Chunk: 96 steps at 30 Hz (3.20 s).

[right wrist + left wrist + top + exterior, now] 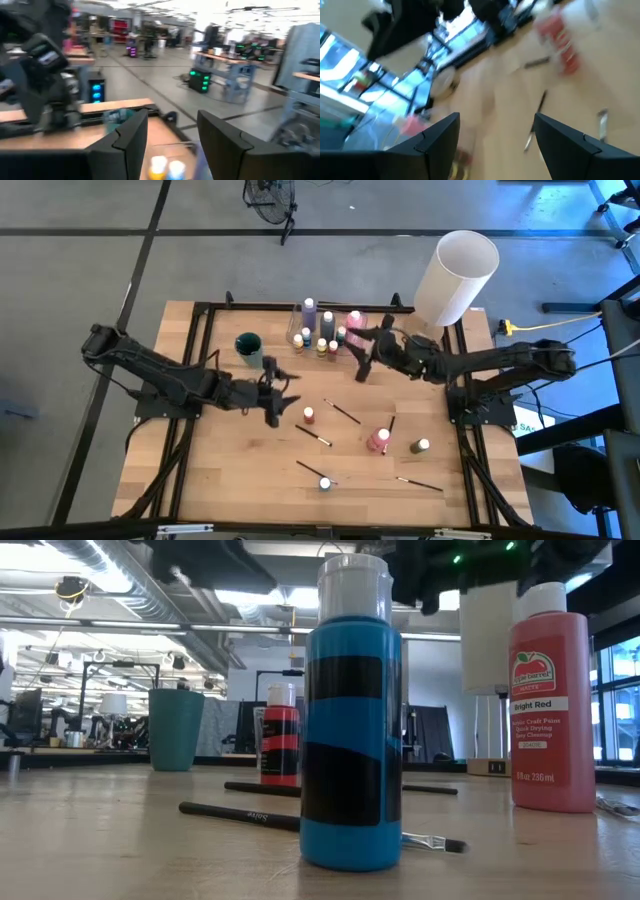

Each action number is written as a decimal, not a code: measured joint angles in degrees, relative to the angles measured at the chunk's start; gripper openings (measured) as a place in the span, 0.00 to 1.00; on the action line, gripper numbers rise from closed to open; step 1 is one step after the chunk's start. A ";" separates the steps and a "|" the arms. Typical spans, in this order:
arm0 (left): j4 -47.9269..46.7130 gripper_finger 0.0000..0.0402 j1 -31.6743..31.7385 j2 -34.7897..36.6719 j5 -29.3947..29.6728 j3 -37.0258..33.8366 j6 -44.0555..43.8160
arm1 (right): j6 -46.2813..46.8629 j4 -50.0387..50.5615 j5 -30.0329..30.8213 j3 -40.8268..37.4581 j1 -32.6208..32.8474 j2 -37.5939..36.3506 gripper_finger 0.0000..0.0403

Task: Pick & Place Paint Supplies
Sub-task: Put the silver paint brush into the green cup

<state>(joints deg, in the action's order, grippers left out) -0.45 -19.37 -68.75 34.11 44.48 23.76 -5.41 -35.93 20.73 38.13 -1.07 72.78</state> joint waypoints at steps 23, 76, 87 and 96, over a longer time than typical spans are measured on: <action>-48.26 0.59 -1.78 -30.06 -17.51 42.82 -10.70 | -6.20 12.88 0.21 -0.05 22.82 -12.02 0.43; -29.66 0.59 1.83 -52.41 -26.22 43.87 -27.03 | -5.35 18.80 -3.41 -0.03 62.41 -13.47 0.43; -31.02 0.52 4.27 -54.73 -29.47 43.76 -26.05 | -6.07 18.61 -3.39 -0.03 62.23 -12.77 0.43; -31.04 0.46 4.50 -54.86 -31.23 43.76 -25.30 | -6.62 19.00 -2.34 -0.03 62.13 -12.77 0.43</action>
<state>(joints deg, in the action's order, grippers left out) -31.48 -14.87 -123.61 2.87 88.25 -1.54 -12.03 -16.93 18.39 38.11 61.06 60.01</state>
